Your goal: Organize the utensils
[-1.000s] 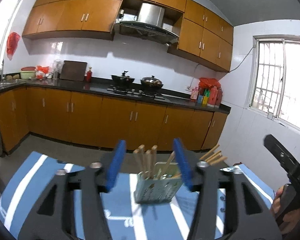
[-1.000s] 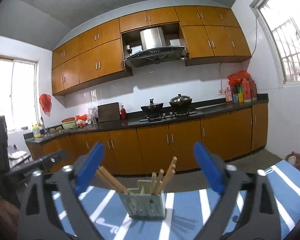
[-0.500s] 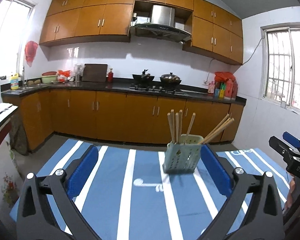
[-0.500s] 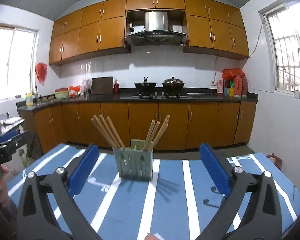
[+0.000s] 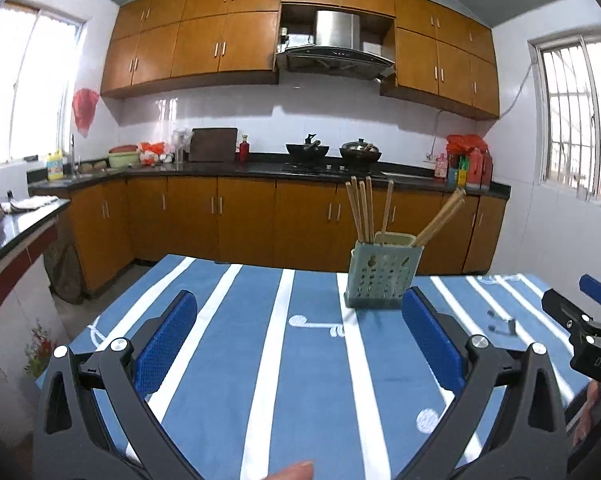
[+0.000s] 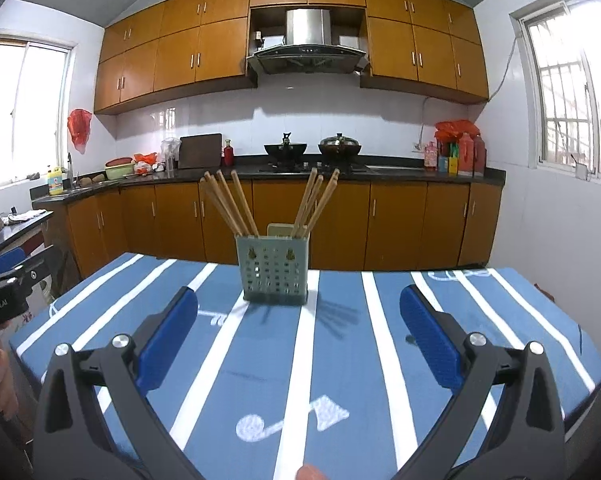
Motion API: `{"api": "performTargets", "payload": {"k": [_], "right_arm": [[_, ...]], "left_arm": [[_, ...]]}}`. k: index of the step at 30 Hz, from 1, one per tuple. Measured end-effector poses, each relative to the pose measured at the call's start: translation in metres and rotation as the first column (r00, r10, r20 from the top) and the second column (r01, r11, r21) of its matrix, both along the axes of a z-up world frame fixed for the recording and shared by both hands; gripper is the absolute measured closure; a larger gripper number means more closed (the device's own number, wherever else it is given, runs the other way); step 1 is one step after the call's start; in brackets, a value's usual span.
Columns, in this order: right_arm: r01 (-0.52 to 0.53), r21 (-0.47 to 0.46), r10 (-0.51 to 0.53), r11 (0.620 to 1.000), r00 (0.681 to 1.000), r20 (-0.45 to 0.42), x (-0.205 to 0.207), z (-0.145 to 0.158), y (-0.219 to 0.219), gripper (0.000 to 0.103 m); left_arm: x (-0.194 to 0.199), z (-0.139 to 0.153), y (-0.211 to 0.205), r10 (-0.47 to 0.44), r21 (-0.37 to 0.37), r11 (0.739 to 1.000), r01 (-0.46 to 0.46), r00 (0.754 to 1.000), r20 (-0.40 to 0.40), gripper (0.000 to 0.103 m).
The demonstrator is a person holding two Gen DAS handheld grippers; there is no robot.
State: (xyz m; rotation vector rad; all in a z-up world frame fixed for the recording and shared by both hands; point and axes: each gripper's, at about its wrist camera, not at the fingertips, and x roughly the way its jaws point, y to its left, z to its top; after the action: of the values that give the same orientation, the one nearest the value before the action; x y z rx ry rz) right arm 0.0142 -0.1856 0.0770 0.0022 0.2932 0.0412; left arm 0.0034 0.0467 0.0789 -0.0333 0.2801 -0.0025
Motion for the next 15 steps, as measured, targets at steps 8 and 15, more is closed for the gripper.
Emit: {"api": "performTargets", "payload": {"k": [8,15], "right_arm": [[0.006,-0.038,-0.007,0.999,1.000,-0.021,-0.020,-0.033,0.007,0.004],[0.020,-0.052,-0.023,0.998,0.999,-0.048,-0.028,-0.056,0.006,0.004]], "left_arm": [[-0.015,-0.029,-0.017,-0.020,0.051,0.998,0.022,0.999,-0.040,0.002],[-0.023,-0.055,-0.018,-0.015,0.042,0.999,0.019,0.996,-0.084,0.002]]}}
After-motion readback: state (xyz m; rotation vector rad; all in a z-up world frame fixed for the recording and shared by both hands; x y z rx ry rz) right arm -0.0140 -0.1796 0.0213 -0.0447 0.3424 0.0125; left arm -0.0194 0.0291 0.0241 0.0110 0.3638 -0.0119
